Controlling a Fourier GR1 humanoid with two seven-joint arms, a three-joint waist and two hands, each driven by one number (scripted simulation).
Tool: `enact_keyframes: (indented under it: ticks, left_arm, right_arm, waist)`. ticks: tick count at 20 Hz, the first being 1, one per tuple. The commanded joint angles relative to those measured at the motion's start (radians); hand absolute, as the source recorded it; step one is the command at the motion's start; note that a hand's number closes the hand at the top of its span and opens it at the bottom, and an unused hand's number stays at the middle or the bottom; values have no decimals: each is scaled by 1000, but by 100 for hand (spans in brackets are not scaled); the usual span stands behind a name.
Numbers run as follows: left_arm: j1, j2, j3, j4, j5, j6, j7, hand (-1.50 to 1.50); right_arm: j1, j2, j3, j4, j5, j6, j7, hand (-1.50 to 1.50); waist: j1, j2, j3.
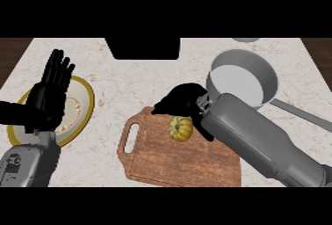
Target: Pick the squash from the cutting board and place it in the pot
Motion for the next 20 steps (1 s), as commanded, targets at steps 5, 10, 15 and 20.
enact_keyframes:
  ticks: [5, 10, 15, 20]
  left_arm:
    - [8, 3, 51, 26, 15, -42, -35, 0]
    - [-9, -3, 25, -72, 3, -17, 93, 0]
    - [28, -36, 15, 8, -52, -27, -35, 0]
    - [22, -44, 41, 10, -6, -63, -34, 0]
  right_arm:
    - [121, 12, -9, -63, 117, -61, -90, -150]
    - [155, -22, -9, -97, 212, -59, -58, -150]
    - [142, 70, -33, 77, 305, -140, -88, -150]
    - [142, 103, -20, 226, 375, -255, -188, -150]
  waist:
    - [-2, 0, 0]
    - [-4, -2, 0]
    - [1, 1, 0]
    - [8, 3, 0]
